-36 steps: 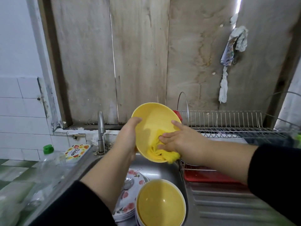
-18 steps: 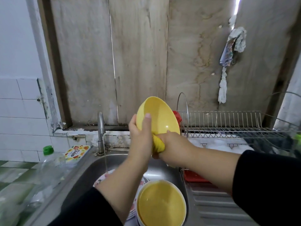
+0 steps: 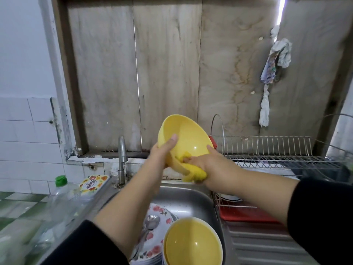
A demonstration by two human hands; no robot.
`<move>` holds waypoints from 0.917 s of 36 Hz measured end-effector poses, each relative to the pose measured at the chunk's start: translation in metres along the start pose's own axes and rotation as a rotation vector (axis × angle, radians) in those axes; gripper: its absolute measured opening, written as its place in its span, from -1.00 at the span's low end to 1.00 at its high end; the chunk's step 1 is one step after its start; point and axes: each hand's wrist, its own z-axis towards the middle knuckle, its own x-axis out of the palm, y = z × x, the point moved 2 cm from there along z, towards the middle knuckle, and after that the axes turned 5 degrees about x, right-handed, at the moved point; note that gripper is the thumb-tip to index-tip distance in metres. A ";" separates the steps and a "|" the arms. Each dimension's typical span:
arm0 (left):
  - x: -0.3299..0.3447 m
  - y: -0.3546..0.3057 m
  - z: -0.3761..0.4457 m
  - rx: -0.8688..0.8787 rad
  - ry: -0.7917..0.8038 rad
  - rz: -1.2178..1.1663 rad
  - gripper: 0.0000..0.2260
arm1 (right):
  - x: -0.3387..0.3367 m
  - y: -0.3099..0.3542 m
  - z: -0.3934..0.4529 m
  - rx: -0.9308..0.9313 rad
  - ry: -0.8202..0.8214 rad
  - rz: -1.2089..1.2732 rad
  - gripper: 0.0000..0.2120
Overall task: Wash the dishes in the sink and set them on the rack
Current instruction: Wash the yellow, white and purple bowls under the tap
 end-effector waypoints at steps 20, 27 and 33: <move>0.003 0.017 0.005 0.031 -0.176 0.030 -0.51 | 0.001 0.016 0.001 0.054 -0.018 0.009 -0.50; -0.009 -0.001 -0.002 -0.039 0.021 -0.029 -0.50 | -0.008 -0.003 -0.006 -0.010 0.008 -0.171 -0.49; 0.002 0.011 0.002 -0.026 -0.189 -0.023 -0.58 | 0.003 0.016 -0.006 0.025 -0.014 -0.055 -0.46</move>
